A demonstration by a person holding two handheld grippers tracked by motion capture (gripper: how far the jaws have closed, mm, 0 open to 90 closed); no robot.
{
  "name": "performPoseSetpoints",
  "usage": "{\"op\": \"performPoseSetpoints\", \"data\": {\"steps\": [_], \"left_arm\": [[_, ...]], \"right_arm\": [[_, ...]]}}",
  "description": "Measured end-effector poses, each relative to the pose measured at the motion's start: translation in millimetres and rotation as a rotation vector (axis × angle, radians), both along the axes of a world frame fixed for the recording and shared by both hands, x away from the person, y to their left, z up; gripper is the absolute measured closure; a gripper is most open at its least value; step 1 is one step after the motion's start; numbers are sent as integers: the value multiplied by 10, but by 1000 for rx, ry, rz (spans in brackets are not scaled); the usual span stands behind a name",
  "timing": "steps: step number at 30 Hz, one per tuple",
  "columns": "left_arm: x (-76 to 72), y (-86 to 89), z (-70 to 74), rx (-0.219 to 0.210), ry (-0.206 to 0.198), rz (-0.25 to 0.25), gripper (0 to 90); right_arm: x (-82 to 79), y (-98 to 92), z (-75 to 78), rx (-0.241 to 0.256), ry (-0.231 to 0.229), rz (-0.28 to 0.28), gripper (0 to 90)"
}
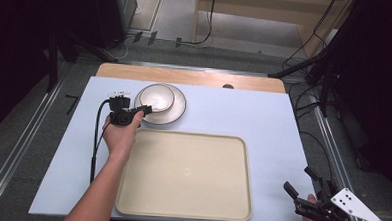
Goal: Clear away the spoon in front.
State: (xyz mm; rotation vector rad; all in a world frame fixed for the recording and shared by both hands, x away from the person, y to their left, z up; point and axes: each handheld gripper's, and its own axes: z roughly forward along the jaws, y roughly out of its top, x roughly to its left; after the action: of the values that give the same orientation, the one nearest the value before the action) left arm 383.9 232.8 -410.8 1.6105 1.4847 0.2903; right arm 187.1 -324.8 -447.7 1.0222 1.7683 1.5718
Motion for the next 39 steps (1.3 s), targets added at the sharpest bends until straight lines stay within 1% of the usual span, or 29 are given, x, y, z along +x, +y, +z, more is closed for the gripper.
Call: {"op": "performPoseSetpoints", "data": {"steps": [3, 7, 8, 9, 10, 11, 12, 13, 14, 15, 18, 21, 22, 24, 25, 26, 28, 29, 31, 32, 33, 34, 37, 38, 39], "left_arm": [[0, -3, 1, -5, 0, -2, 793], [-11, -22, 3, 5, -8, -10, 825], [-25, -34, 7, 21, -22, -11, 859], [-25, -34, 7, 21, -22, -11, 860], [-36, -32, 12, 20, -36, -13, 860], [-39, -38, 13, 17, -36, -14, 861], [-50, -54, 14, 39, -46, -22, 862], [-50, -54, 14, 39, -46, -22, 862], [-67, -66, 22, 46, -62, -27, 862], [-67, -66, 22, 46, -62, -27, 862], [-104, -68, 51, 49, -87, -14, 863], [-143, -65, 78, 44, -103, -4, 863], [-177, -66, 85, 43, -111, -4, 863], [-239, -79, 92, 57, -133, 4, 863], [-239, -79, 92, 57, -133, 4, 863], [-292, -79, 98, 66, -150, 7, 863], [-319, -77, 104, 65, -158, 11, 863], [-368, -66, 121, 62, -175, 18, 863], [-394, -60, 134, 65, -180, 16, 863], [-424, -60, 146, 61, -187, 20, 863], [-489, -74, 162, 69, -202, 16, 863], [-525, -84, 171, 76, -207, 16, 863], [-624, -91, 183, 70, -227, 21, 863], [-624, -91, 183, 70, -227, 21, 863], [-682, -100, 184, 71, -239, 23, 863]], "right_arm": [[0, 0, 0, 0, 0, 0, 130], [2, 2, -1, 1, 0, 1, 130], [1, 1, 0, 0, -1, 1, 130], [1, 1, 0, 0, -1, 1, 130], [1, 0, 0, -1, -1, 1, 130], [0, 0, 0, 0, -1, 0, 130], [1, -4, 0, -2, -3, -1, 130], [1, -4, 0, -2, -3, -1, 130], [1, -5, 0, -2, -3, -1, 130], [1, -5, 0, -2, -3, -1, 130], [5, -8, 1, -5, -8, -2, 130], [3, -9, 1, -4, -7, -2, 130], [-1, -7, 2, -1, -1, -1, 130], [-1, -8, 2, 0, -2, -1, 130], [1, -8, 3, 2, -5, -1, 130], [1, -7, 3, 4, -5, -2, 130], [1, -8, 4, 1, -4, -2, 130], [-1, -7, 5, 2, -4, -1, 130], [-3, -6, 6, 3, -6, -1, 130], [-4, -6, 7, 3, -6, -2, 130], [-2, -7, 9, 0, -9, -1, 130], [-4, -7, 9, 2, -7, -1, 130], [-1, -5, 10, 4, -8, -2, 130], [-1, -4, 9, 3, -9, 0, 130], [-2, -4, 8, 3, -7, 2, 130]]}}
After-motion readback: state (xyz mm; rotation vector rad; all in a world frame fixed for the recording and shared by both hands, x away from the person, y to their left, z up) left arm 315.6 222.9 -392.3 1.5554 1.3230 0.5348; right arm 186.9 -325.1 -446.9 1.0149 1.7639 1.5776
